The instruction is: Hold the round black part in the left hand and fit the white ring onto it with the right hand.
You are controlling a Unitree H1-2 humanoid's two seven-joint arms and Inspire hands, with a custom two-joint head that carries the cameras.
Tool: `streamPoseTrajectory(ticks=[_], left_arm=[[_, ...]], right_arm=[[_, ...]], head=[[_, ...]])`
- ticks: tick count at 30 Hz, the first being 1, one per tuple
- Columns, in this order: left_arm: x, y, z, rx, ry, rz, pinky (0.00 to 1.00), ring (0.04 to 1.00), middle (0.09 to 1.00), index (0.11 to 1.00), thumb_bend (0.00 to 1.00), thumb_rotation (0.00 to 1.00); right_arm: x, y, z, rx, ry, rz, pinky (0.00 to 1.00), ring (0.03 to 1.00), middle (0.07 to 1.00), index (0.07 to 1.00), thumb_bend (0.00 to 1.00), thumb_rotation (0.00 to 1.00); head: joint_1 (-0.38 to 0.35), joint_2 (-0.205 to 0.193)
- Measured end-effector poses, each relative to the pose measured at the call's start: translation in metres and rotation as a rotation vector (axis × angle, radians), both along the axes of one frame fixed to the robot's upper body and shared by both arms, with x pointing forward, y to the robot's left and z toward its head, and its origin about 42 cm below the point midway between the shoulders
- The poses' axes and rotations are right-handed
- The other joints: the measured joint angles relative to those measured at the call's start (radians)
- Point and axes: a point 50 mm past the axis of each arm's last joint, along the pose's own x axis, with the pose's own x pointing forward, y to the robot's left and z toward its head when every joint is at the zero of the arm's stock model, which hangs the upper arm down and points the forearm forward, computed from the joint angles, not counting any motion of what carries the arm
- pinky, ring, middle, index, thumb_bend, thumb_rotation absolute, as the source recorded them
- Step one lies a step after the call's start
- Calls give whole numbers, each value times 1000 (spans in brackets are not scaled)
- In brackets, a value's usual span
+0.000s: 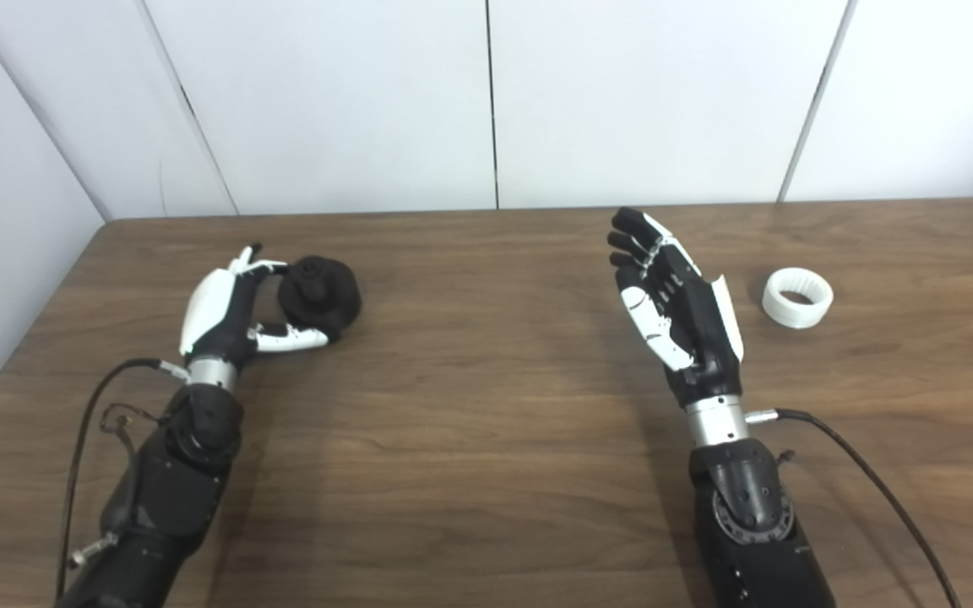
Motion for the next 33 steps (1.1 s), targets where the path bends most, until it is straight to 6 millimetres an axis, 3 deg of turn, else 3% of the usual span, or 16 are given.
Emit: streamPoseTrajectory(ticks=[13,20,33], left_arm=[[-21,-46,-4,-54,23,-185,1000,1000,1000,634,925,250],[-37,-82,-4,-91,29,-297,1000,1000,1000,630,924,220],[-62,-122,1,-79,48,-497,1000,1000,1000,617,937,281]], right_arm=[[-1,-3,2,-3,-3,-10,775,823,849,838,367,544],[-2,-4,2,-7,-4,-17,760,813,841,829,367,529],[-2,-6,3,-10,-7,-26,753,807,837,831,369,530]], head=[[5,2],[5,3],[5,6]])
